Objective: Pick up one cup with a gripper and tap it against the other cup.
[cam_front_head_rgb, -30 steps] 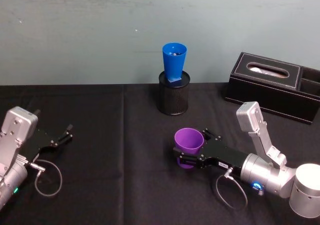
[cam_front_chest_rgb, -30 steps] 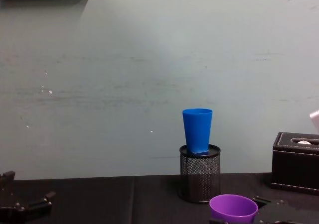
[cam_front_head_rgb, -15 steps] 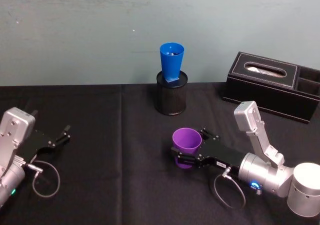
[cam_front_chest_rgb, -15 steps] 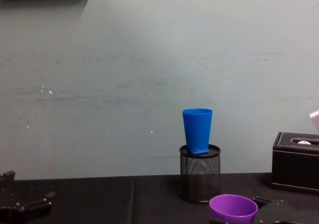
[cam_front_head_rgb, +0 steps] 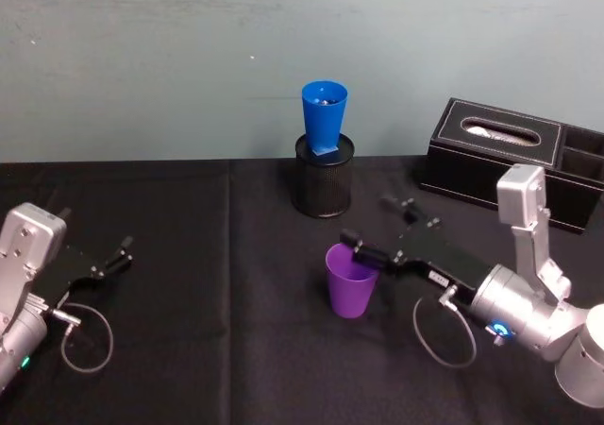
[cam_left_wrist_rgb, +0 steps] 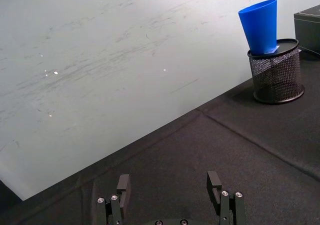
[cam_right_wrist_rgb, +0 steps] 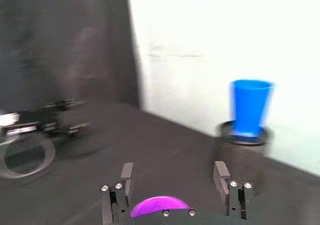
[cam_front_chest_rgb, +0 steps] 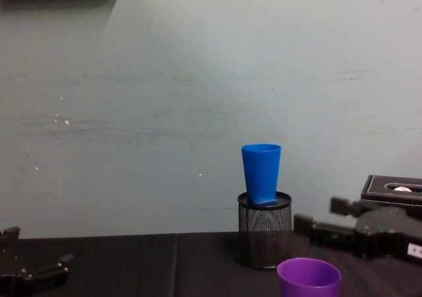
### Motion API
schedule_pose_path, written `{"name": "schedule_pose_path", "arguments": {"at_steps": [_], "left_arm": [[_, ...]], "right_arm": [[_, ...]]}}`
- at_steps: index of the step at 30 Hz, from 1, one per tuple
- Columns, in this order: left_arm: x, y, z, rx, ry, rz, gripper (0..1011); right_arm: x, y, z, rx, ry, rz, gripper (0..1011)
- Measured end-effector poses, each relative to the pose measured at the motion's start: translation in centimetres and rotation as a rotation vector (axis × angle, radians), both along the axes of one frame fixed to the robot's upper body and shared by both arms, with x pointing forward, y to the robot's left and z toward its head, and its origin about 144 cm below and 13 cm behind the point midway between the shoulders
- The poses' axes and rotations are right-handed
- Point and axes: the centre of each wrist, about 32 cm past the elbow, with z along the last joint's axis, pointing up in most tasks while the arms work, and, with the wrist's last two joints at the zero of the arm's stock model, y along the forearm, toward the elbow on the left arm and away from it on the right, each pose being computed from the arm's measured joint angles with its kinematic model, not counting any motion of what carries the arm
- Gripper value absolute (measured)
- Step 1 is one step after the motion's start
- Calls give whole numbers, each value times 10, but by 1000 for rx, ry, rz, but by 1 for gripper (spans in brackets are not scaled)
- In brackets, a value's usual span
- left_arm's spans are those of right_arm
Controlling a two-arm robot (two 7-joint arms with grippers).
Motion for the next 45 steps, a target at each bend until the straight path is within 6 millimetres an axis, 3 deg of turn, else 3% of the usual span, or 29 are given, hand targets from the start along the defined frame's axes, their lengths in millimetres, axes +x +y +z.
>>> {"name": "schedule_pose_path", "arguments": {"at_steps": [8,18,24,45], "left_arm": [[0,0,0,0,0,0,1000],[0,0,0,0,0,0,1000],[0,0,0,0,0,0,1000],[0,0,0,0,0,0,1000]], "right_arm": [[-18,17,4,-99,-44,-340,1002],[-17,33,-16,-269,14,-620,1003],[-13,33,-23,-309,27,-600,1002],[-14,33,-22,-304,23,-607,1003]]}}
